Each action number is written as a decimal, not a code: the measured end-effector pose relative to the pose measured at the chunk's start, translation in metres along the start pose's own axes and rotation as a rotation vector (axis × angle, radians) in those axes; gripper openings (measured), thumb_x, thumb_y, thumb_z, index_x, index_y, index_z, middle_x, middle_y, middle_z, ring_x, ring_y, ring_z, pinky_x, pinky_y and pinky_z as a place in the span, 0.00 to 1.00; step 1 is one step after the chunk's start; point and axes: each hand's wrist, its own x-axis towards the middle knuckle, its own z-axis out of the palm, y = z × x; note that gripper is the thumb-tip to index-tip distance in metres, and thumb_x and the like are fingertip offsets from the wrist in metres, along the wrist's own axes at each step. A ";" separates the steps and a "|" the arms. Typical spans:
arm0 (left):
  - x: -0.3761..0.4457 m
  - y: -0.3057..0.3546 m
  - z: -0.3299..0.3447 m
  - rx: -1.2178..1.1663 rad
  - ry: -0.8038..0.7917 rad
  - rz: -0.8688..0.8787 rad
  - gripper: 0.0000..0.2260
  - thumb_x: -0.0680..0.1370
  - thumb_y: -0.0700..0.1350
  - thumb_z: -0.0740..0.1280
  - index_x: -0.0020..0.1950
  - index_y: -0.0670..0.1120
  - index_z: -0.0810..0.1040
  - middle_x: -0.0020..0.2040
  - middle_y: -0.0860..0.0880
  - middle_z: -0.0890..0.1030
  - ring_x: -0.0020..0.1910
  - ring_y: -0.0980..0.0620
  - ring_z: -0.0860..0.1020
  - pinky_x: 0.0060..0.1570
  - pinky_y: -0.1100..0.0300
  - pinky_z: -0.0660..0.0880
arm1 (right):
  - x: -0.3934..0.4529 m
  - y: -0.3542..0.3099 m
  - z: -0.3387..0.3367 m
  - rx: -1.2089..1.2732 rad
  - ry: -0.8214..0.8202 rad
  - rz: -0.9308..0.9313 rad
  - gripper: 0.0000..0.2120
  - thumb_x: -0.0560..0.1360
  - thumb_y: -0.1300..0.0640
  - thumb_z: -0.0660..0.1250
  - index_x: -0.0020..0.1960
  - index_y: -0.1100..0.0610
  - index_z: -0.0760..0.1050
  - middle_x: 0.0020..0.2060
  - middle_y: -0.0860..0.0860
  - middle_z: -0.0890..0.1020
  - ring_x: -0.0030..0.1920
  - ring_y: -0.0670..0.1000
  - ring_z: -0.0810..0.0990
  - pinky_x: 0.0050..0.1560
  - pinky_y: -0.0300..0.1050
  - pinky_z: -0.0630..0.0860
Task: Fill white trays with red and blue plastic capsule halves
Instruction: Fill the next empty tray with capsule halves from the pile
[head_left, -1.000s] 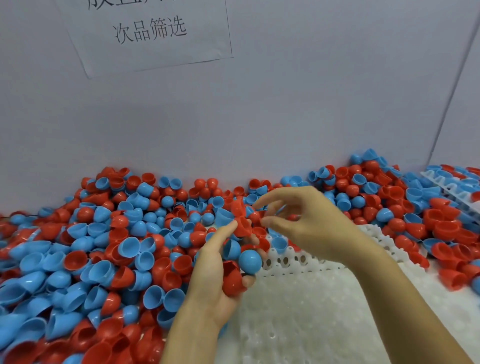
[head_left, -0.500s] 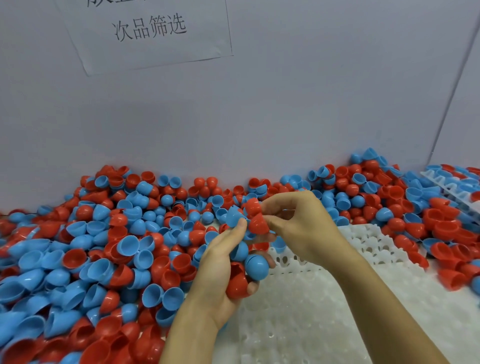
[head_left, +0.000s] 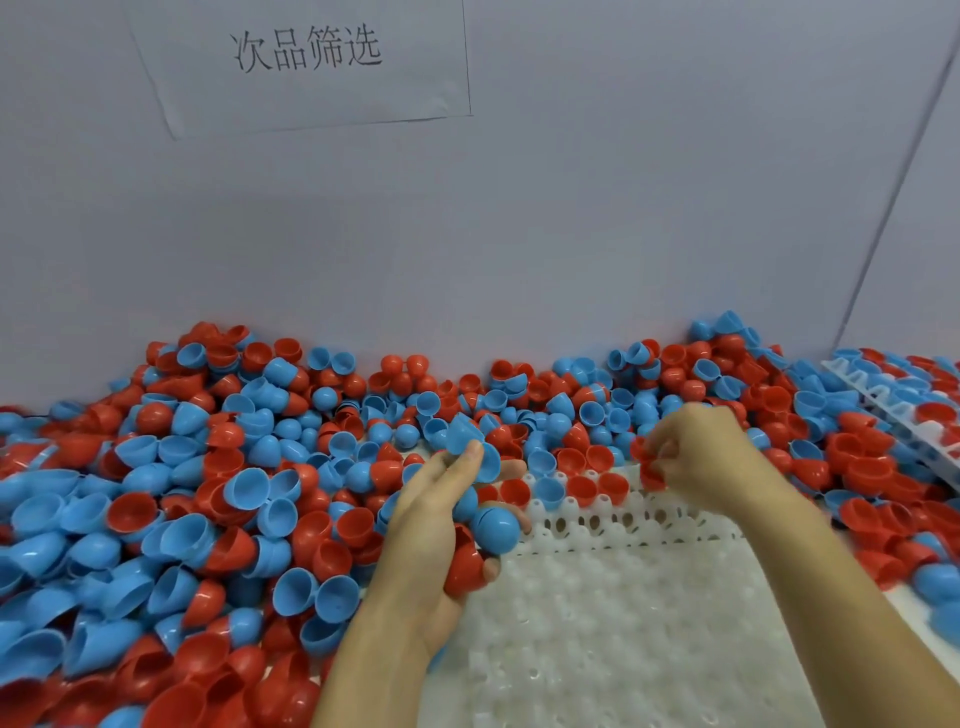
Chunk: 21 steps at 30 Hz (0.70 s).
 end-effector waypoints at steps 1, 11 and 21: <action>0.000 0.000 0.000 0.001 0.005 -0.004 0.20 0.75 0.56 0.69 0.63 0.47 0.78 0.52 0.44 0.86 0.35 0.50 0.83 0.20 0.63 0.69 | -0.001 -0.002 0.009 -0.036 -0.021 -0.001 0.14 0.75 0.68 0.69 0.56 0.54 0.84 0.55 0.56 0.83 0.50 0.54 0.82 0.54 0.49 0.82; 0.000 -0.001 -0.001 -0.026 -0.007 -0.008 0.22 0.74 0.56 0.69 0.63 0.45 0.78 0.51 0.43 0.86 0.36 0.50 0.84 0.20 0.63 0.70 | -0.018 -0.033 -0.021 0.102 0.118 -0.216 0.15 0.80 0.61 0.64 0.64 0.50 0.79 0.56 0.48 0.83 0.48 0.44 0.81 0.44 0.36 0.78; 0.000 -0.001 -0.001 0.181 -0.049 0.006 0.18 0.69 0.63 0.71 0.44 0.48 0.85 0.37 0.43 0.82 0.31 0.50 0.82 0.21 0.63 0.68 | -0.050 -0.083 -0.020 0.262 -0.053 -0.647 0.19 0.74 0.63 0.73 0.57 0.40 0.82 0.58 0.37 0.78 0.57 0.37 0.74 0.55 0.34 0.74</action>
